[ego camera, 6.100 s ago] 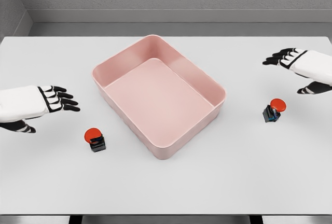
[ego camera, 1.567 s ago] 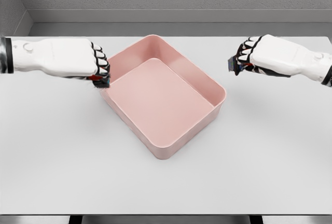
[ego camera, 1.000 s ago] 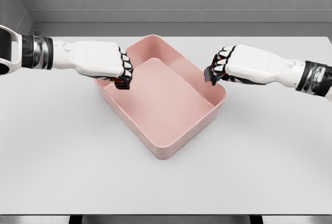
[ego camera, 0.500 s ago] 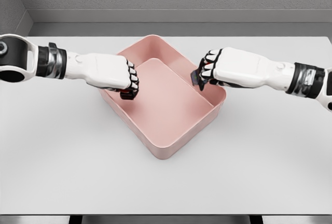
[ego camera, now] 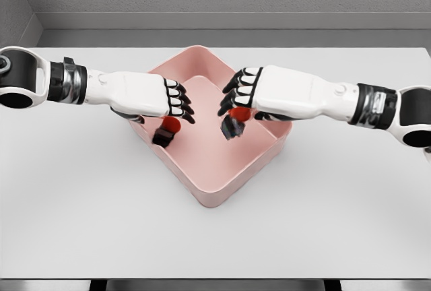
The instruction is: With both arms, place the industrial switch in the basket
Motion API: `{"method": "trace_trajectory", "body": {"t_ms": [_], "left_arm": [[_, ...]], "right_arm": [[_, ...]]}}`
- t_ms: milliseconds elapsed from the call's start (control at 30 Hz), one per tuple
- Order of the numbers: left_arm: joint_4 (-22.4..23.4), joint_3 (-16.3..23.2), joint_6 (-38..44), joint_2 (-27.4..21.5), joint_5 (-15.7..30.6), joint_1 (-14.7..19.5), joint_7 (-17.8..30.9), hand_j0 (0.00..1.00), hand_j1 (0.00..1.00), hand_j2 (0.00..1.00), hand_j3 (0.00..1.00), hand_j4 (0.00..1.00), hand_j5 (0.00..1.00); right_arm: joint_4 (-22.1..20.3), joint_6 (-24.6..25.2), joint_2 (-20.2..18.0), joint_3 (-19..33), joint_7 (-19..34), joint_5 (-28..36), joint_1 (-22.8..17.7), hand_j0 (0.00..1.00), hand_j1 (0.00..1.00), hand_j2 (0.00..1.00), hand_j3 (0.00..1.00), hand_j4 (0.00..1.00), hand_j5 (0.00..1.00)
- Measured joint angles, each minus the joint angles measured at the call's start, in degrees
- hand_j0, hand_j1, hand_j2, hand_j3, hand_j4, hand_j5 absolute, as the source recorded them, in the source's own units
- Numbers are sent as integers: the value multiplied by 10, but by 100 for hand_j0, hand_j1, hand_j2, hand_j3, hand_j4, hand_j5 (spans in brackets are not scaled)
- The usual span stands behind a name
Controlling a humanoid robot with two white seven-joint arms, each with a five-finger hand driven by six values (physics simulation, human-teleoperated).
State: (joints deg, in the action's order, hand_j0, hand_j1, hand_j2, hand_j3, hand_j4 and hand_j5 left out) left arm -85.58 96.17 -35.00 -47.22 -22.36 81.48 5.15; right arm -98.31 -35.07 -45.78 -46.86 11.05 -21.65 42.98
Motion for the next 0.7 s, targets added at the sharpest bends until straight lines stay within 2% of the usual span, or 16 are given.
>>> {"method": "trace_trajectory", "body": {"t_ms": [100, 200, 267, 367, 400, 433, 467, 567, 667, 700], "left_arm": [[1, 1, 0, -1, 1, 3, 0, 100, 100, 100, 100, 100, 100], [-2, 0, 0, -8, 12, 24, -1, 100, 100, 100, 100, 100, 100], [-4, -3, 0, -26, 37, 43, -2, 100, 100, 100, 100, 100, 100], [-5, -6, 0, -65, 103, 41, -2, 100, 100, 100, 100, 100, 100], [-5, -6, 0, -82, 130, 33, -2, 100, 100, 100, 100, 100, 100], [-5, -6, 0, -94, 154, -12, -3, 100, 100, 100, 100, 100, 100], [-6, -2, 0, -102, 162, -32, -2, 100, 100, 100, 100, 100, 100], [-9, 0, 0, -131, 203, -63, -2, 100, 100, 100, 100, 100, 100], [-10, 14, 0, -172, 248, -64, -2, 100, 100, 100, 100, 100, 100], [-10, 17, 0, -187, 258, -78, -2, 100, 100, 100, 100, 100, 100]], "right_arm": [[-1, 0, 4, 0, 0, 0, 1, 93, 93, 93, 93, 93, 93], [0, 0, 5, 1, 0, 0, 2, 100, 100, 100, 100, 100, 100], [5, 0, 2, 7, 0, 0, 1, 100, 100, 100, 100, 100, 100], [33, 0, -17, 29, 0, 1, -6, 100, 100, 100, 100, 100, 100], [49, 0, -23, 39, 0, 1, -10, 100, 100, 100, 100, 100, 100], [63, 0, -30, 48, 0, 1, -11, 100, 100, 100, 100, 100, 100], [74, 0, -38, 56, -1, 1, -20, 100, 100, 100, 100, 100, 100], [98, 0, -57, 70, -1, 2, -41, 100, 100, 100, 100, 100, 100], [113, 0, -80, 87, -1, 2, -68, 100, 100, 100, 100, 100, 100], [116, 0, -86, 93, -1, 2, -74, 100, 100, 100, 100, 100, 100]]}}
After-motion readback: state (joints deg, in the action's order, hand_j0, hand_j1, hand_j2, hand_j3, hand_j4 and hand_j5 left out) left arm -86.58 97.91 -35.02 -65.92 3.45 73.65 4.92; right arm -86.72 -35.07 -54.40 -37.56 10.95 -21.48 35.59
